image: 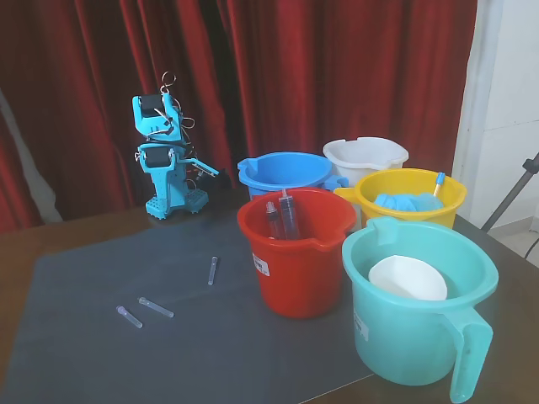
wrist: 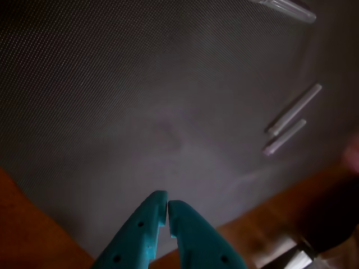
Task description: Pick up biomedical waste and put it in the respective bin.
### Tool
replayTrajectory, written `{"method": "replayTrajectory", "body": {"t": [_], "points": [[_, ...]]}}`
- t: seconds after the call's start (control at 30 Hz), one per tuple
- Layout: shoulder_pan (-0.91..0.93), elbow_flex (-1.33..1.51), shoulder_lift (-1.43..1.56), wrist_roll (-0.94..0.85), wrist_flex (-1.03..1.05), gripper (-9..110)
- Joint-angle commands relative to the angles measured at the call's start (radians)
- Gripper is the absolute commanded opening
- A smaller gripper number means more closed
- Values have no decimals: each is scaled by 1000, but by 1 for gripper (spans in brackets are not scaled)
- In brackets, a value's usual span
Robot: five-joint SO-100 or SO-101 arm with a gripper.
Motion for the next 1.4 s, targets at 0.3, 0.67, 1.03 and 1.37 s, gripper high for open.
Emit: {"method": "replayTrajectory", "body": {"t": [0.3, 0.67, 1.03, 1.37], "points": [[-5, -40, 6, 3, 28, 0], [-6, -40, 6, -9, 28, 0], [89, 12, 6, 5, -199, 0], [110, 25, 6, 133, -663, 0]]}}
